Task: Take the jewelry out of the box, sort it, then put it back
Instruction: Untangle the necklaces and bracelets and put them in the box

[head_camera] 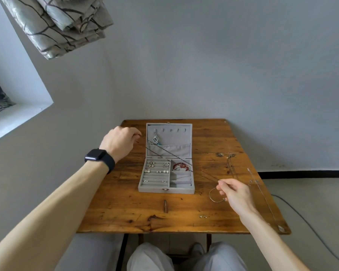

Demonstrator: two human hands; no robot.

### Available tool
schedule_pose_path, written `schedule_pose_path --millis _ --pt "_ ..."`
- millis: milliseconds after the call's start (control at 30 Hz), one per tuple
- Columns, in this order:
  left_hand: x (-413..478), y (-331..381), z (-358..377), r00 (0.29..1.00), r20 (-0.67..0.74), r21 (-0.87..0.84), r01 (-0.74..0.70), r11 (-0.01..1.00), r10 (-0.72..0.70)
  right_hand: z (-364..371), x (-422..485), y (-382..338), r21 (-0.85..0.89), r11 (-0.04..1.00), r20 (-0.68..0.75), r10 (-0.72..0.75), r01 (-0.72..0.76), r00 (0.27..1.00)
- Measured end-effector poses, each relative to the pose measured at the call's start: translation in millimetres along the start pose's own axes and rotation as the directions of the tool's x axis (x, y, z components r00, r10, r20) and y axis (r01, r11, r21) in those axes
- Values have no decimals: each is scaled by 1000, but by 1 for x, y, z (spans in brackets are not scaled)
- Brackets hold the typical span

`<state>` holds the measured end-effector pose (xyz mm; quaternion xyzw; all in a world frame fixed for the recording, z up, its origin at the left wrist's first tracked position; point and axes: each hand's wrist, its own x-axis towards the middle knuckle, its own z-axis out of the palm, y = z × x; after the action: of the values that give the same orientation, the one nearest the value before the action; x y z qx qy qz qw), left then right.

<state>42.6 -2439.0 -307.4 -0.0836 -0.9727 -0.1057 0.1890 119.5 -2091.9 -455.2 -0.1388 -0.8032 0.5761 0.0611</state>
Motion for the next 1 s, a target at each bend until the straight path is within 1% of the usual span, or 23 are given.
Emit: schedule_pose_path --millis 67,133,167,233,267,333,400,467,533,633,767,867,933,1000 --pt "9 -5 3 995 -15 -7 98 995 -98 4 8 -3 -52 999 -13 -11 10 1000" --pt "15 -14 7 980 -7 53 198 979 -198 6 18 -5 -119 993 -18 2 -4 1000" --pt "18 -18 9 973 2 95 229 969 -230 6 24 -6 -152 988 -20 8 -11 1000" --pt "23 -19 14 965 13 86 258 962 -260 10 38 -10 -241 971 -15 -3 -1 1000" --pt "28 -15 17 968 22 53 248 967 -249 14 46 -14 -297 955 -11 -24 20 1000" --pt "39 1 23 984 24 10 178 984 -178 26 62 -27 -390 915 2 -112 104 994" --pt "55 17 26 994 -6 -12 113 994 -113 45 79 -44 -424 874 30 -249 238 968" --pt "76 25 24 995 -27 -30 96 995 -97 66 98 -61 -438 821 81 -370 367 925" --pt "100 27 18 995 -40 -13 91 996 -91 86 120 -77 -449 775 141 -430 445 892" --pt "131 27 6 995 -72 -22 70 997 -72 113 150 -95 -506 696 226 -463 510 857" --pt "155 29 1 998 -54 -23 17 1000 -18 144 175 -105 -524 640 296 -481 561 825" --pt "160 30 9 1000 -23 20 -15 1000 15 160 183 -105 -568 615 357 -415 547 837" --pt "160 30 16 1000 -3 24 -19 1000 19 166 184 -104 -602 588 402 -361 540 841" --pt "160 29 23 1000 22 15 -16 1000 16 169 185 -104 -622 584 414 -321 522 852"
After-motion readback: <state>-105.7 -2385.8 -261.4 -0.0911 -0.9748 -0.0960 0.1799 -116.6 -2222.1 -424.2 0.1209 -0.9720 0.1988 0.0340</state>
